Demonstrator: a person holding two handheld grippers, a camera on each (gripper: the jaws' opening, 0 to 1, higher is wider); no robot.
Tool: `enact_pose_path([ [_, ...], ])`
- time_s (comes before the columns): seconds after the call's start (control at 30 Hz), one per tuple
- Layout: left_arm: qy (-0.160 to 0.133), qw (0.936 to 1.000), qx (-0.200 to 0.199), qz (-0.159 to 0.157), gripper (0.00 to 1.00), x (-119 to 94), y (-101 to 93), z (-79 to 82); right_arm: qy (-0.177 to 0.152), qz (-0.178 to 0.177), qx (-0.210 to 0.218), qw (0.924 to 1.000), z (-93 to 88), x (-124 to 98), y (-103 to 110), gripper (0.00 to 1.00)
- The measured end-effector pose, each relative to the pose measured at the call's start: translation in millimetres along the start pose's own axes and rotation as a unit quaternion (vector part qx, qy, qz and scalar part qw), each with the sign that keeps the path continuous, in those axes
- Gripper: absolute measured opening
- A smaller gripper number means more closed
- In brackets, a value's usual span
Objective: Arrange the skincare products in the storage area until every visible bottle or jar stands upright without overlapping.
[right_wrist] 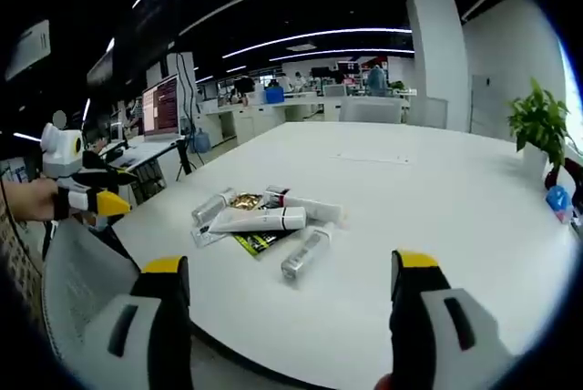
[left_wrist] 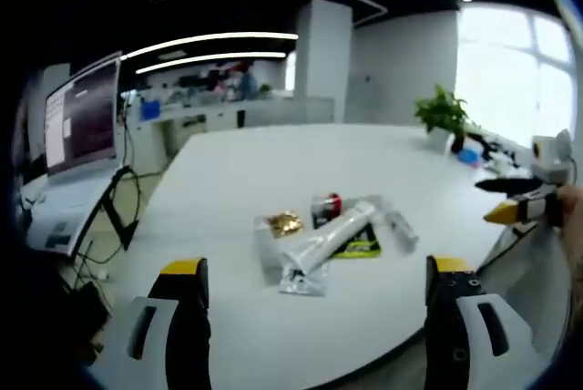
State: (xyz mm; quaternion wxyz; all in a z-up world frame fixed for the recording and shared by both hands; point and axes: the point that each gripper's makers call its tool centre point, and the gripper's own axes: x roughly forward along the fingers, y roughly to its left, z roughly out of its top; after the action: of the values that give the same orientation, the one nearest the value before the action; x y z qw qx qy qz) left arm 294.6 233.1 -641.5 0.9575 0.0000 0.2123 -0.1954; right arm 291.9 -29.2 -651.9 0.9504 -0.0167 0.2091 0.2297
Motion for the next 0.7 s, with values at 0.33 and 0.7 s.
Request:
enact_pose_path([
  [0.33, 0.006, 1.0000, 0.007, -0.004, 0.97, 1.0, -2.6, -1.7, 0.002, -0.001, 0.001, 1.0000, -1.2, 0.1, -0.6, 0.91],
  [0.7, 0.008, 0.9999, 0.003, -0.008, 0.96, 1.5, -3.6, -2.1, 0.008, 0.002, -0.001, 1.0000, -2.8, 1.0, 0.0, 0.90],
])
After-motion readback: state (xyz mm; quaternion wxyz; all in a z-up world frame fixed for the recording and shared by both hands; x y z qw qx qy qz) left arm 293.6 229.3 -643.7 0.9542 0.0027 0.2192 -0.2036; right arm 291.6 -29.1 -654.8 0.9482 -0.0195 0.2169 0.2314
